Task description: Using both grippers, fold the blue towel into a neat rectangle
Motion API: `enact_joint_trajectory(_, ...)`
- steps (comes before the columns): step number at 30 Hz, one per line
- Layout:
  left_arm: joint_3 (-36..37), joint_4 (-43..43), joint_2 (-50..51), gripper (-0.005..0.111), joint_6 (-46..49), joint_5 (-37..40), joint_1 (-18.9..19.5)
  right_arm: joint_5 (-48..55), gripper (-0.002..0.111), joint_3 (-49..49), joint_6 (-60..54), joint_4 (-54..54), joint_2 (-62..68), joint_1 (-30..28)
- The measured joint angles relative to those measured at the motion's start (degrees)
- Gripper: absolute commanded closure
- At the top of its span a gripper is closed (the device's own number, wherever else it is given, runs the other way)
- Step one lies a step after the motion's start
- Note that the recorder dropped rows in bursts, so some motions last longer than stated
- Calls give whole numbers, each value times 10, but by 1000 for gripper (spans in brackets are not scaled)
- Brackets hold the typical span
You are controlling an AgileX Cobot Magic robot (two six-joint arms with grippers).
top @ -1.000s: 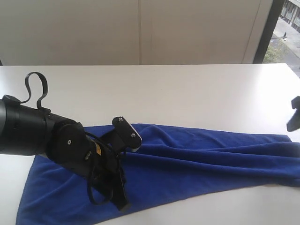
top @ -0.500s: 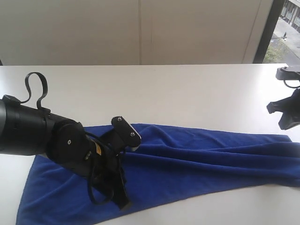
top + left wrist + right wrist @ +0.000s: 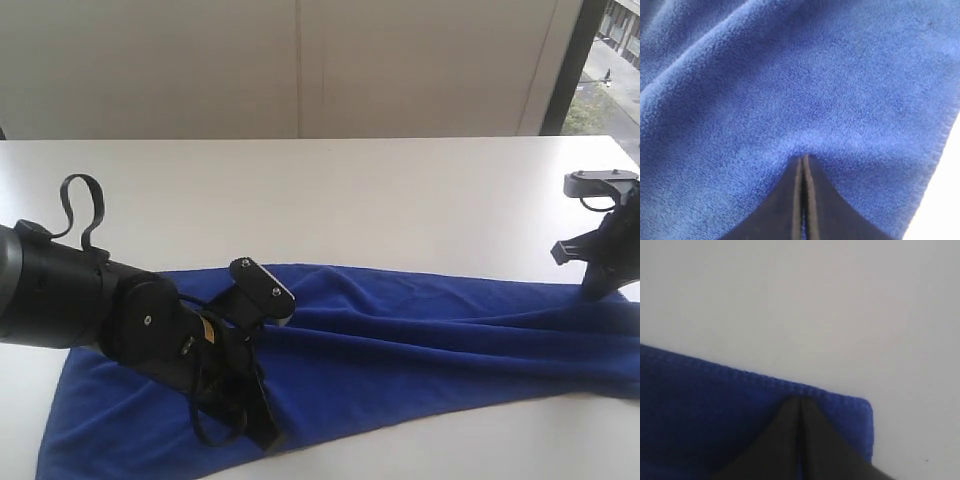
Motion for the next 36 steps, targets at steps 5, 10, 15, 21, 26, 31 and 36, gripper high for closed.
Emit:
enact_joint_trajectory(5,0,0,0,107,0,0,0,-42,108,-2,15,-20,3,0)
enact_joint_trajectory(10,0,0,0,107,0,0,0,-100,108,-3,16,-25,11,0)
enact_joint_trajectory(15,0,0,0,107,0,0,0,-141,108,-15,16,-25,25,0)
enact_joint_trajectory(21,0,0,0,107,0,1,0,-164,108,-50,16,-26,51,7)
enact_joint_trajectory(26,0,0,0,107,0,1,0,-176,108,-80,16,-34,70,23)
enact_joint_trajectory(31,0,0,0,107,0,1,0,-182,108,-99,16,-48,81,36)
enact_joint_trajectory(36,0,0,-3,107,0,1,0,-180,108,-107,32,-54,82,36)
